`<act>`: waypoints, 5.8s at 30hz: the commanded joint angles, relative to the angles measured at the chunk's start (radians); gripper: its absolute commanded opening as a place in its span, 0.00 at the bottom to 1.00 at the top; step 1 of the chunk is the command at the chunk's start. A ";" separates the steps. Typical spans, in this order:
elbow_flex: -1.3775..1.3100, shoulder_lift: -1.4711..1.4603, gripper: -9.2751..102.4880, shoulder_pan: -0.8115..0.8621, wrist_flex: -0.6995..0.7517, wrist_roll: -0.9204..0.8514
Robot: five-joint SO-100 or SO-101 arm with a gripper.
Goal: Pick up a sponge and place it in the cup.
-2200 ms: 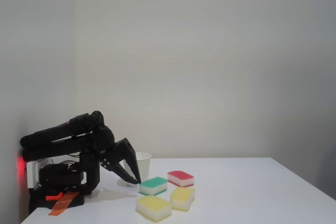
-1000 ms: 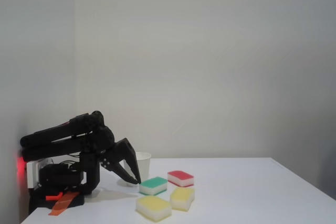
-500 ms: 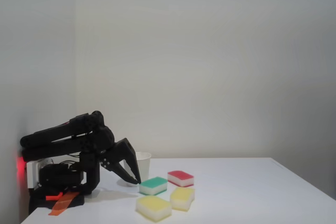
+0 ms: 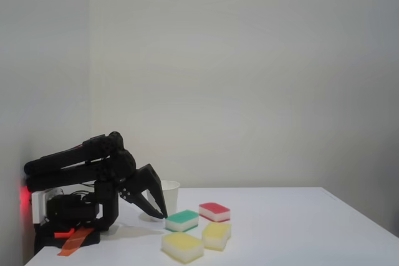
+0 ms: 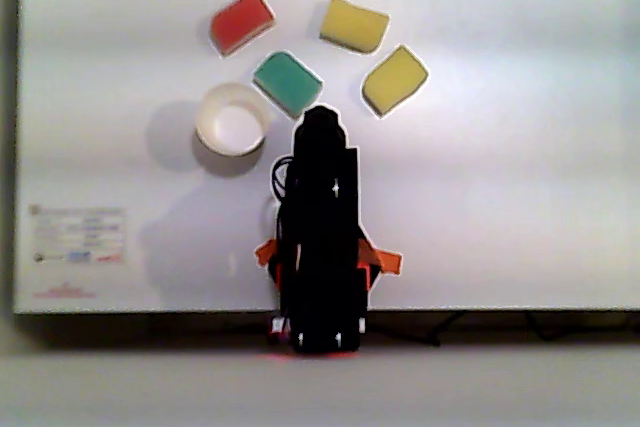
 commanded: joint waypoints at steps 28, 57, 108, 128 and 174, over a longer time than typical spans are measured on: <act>0.003 0.000 0.09 0.100 0.035 0.011; -0.986 -1.154 0.32 0.250 0.080 0.017; -1.173 -1.730 0.44 0.350 -0.209 -0.351; -1.068 -1.782 0.40 0.331 -0.425 -0.313; -1.413 -1.675 0.08 0.431 0.011 -0.276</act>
